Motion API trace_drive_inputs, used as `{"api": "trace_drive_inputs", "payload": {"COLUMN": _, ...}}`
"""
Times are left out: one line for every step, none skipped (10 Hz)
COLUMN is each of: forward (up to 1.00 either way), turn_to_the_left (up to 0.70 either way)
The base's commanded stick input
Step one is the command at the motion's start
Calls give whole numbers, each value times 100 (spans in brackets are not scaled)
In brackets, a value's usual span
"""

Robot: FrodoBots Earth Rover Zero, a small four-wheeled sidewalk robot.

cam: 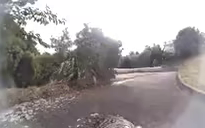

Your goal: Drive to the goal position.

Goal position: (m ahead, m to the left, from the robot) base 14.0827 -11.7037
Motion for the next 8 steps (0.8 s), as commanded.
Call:
{"api": "trace_drive_inputs", "payload": {"forward": 70, "turn_to_the_left": -14}}
{"api": "trace_drive_inputs", "payload": {"forward": 70, "turn_to_the_left": -14}}
{"api": "trace_drive_inputs", "payload": {"forward": 70, "turn_to_the_left": -14}}
{"api": "trace_drive_inputs", "payload": {"forward": 70, "turn_to_the_left": -1}}
{"api": "trace_drive_inputs", "payload": {"forward": 70, "turn_to_the_left": 0}}
{"api": "trace_drive_inputs", "payload": {"forward": 70, "turn_to_the_left": -7}}
{"api": "trace_drive_inputs", "payload": {"forward": 70, "turn_to_the_left": -10}}
{"api": "trace_drive_inputs", "payload": {"forward": 70, "turn_to_the_left": -13}}
